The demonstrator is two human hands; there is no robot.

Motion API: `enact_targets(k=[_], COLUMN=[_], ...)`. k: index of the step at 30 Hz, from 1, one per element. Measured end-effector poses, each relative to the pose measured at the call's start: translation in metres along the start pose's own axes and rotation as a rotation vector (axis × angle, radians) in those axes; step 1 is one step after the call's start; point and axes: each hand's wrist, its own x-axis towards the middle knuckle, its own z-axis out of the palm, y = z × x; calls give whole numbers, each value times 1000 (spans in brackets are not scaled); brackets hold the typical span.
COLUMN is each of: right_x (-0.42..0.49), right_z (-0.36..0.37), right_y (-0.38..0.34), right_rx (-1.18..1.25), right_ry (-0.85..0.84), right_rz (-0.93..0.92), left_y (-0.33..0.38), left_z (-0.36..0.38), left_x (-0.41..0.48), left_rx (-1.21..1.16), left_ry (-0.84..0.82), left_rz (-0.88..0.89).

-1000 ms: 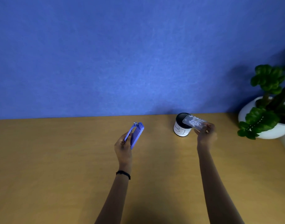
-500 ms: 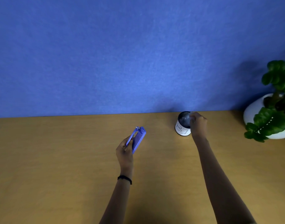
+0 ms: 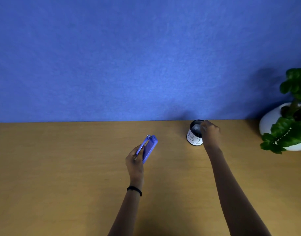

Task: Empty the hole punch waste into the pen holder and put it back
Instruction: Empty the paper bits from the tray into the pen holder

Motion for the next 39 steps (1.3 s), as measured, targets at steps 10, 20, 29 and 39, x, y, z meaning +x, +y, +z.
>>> enact_targets(k=[10,20,29,39], right_x=[-10,-35,-76,-127], right_z=[-13,-36,-33,-27], right_y=[-6,-22,-28,-41], right_rx=[49,339,1080,1143], right_ry=[6,108,24,-162], right_rz=[41,142,434,455], left_y=[4,8,14,22], left_z=[-3,-3,-8,-17], left_x=[-4,-6,-10,-26], left_rx=[-33,-34,-51,-110], left_ry=[-12,-18,-39,-95], left_rz=[25,47,87,138])
